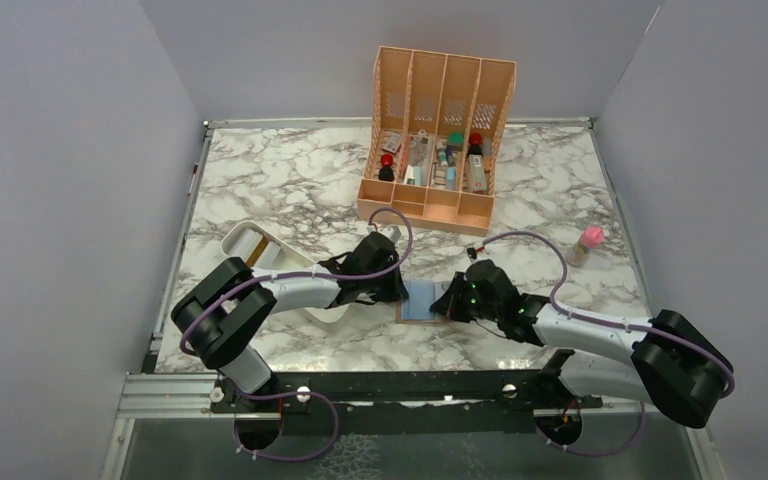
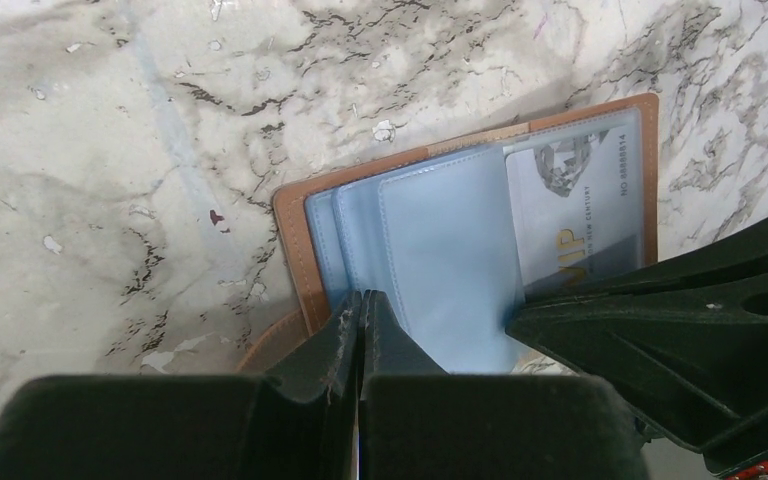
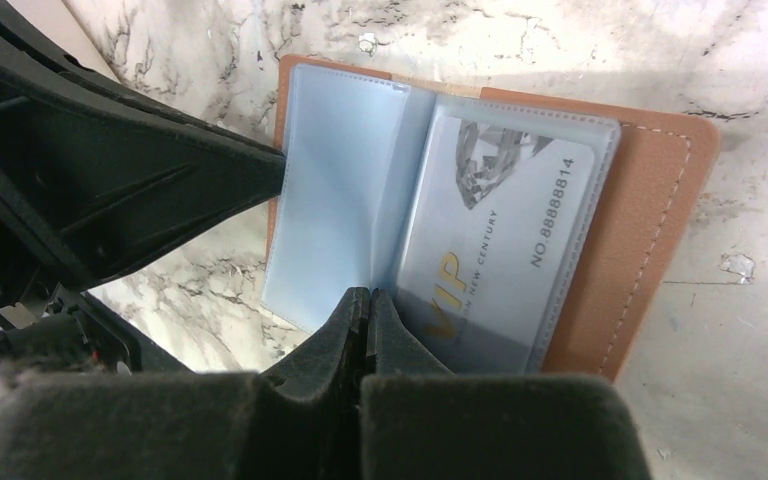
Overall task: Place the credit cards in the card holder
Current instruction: Turn over the card slot in the card holder, then pick up the credit card from the storage box, then insert the credit card into the card holder.
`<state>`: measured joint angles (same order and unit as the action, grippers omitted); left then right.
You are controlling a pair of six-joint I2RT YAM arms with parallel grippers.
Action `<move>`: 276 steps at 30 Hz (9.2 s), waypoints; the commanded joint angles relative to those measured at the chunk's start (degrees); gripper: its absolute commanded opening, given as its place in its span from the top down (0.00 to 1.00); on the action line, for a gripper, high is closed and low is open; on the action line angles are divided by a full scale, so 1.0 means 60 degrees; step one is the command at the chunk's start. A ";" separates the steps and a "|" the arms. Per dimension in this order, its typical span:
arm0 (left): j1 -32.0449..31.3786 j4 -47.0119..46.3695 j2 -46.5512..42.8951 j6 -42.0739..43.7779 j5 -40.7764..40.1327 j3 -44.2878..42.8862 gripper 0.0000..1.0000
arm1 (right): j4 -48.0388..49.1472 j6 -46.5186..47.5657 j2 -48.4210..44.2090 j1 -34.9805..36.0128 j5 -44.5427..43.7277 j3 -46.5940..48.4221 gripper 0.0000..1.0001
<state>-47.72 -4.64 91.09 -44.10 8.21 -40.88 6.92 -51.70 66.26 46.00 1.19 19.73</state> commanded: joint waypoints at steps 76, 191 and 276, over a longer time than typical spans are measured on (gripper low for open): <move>0.0921 0.4543 -0.1874 0.3085 -0.2279 -0.3056 0.77 | -0.3907 0.0577 -0.0251 -0.0042 -0.2713 0.1133 0.75; 0.5918 0.2682 -0.2095 1.2320 -0.6233 -0.0081 0.69 | -0.3206 0.1707 -0.1074 -0.0141 -0.2002 0.0904 0.75; -0.0134 -0.3171 -0.0297 -0.1686 0.0313 0.0650 1.00 | -0.4216 0.1027 0.0289 -0.0145 -0.3132 0.1317 0.78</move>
<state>-48.14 -19.79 88.07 -53.63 14.48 -36.64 -18.63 -45.58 67.83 45.36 -16.47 28.93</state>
